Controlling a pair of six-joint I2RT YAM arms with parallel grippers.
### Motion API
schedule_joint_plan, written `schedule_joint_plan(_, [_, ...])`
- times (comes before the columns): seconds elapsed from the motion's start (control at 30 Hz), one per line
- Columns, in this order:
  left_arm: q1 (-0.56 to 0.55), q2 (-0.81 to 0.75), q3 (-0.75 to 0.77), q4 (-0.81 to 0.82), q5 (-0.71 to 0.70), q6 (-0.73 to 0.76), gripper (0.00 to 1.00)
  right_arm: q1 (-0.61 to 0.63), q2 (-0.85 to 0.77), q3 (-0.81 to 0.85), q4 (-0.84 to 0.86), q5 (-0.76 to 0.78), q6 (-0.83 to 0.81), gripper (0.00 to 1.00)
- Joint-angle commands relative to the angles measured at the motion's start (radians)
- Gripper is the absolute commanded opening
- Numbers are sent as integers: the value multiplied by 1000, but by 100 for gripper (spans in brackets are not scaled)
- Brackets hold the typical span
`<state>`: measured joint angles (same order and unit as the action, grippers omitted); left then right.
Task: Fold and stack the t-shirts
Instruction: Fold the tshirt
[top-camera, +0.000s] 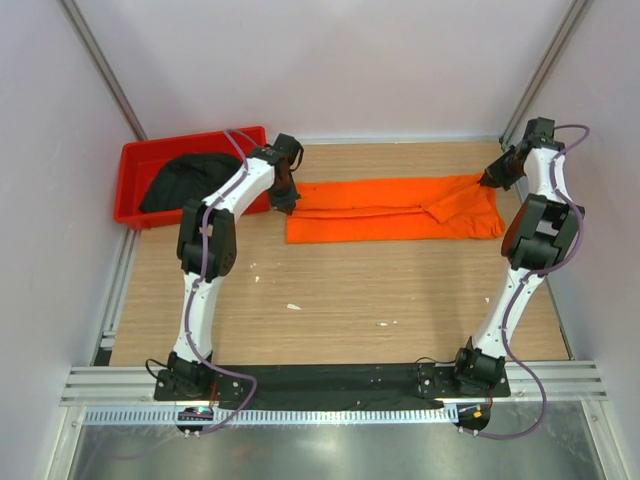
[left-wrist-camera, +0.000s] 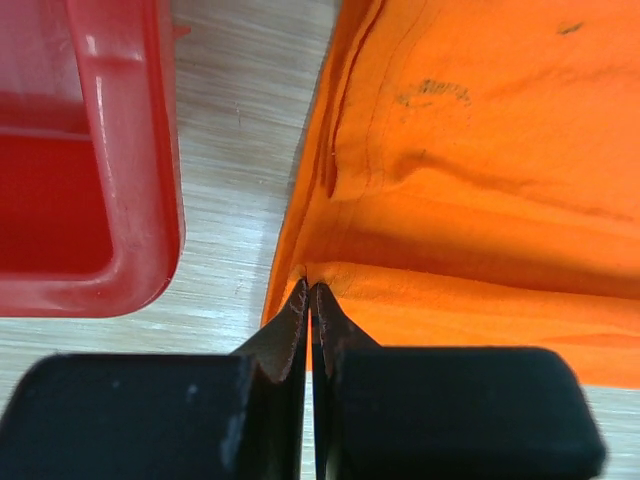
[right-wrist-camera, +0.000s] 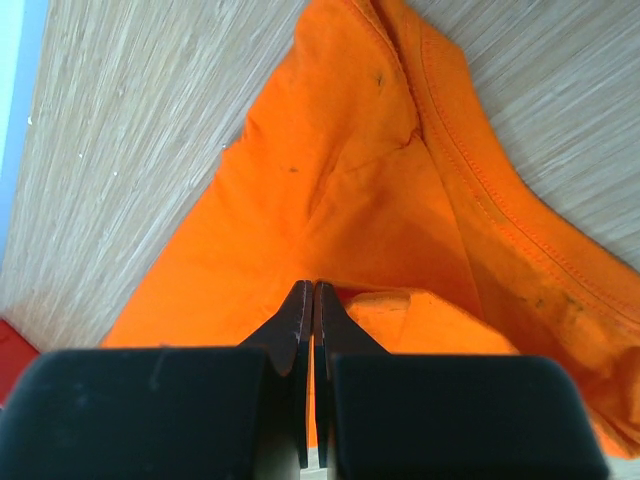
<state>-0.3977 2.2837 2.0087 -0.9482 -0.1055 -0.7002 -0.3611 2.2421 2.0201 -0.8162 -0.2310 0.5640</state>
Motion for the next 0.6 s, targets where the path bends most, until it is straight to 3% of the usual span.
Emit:
schedule_joint_plan(0.0, [13, 17, 59, -17, -34, -13, 0, -1, 13, 52, 34, -25, 34, 1])
schedule_joint_plan(0.17, [13, 43, 90, -29, -40, -13, 0, -2, 43, 66, 55, -44, 43, 2])
schedule_joint_plan(0.23, [13, 40, 91, -32, -54, -10, 3, -10, 60, 78, 77, -51, 46, 10])
schedule_joint_plan(0.3, [10, 21, 91, -37, -82, -2, 20, -18, 74, 101, 92, -53, 47, 21])
schedule_joint_plan(0.37, [2, -6, 88, -53, -126, 2, 27, -29, 93, 126, 91, -56, 48, 27])
schedule_joint_plan(0.4, [-10, -51, 81, -57, -141, 11, 38, -29, 93, 150, 66, -45, 36, 34])
schedule_joint_plan(0.57, [-107, -243, -43, -20, -137, 57, 46, 20, -31, 125, -53, 143, -140, 45])
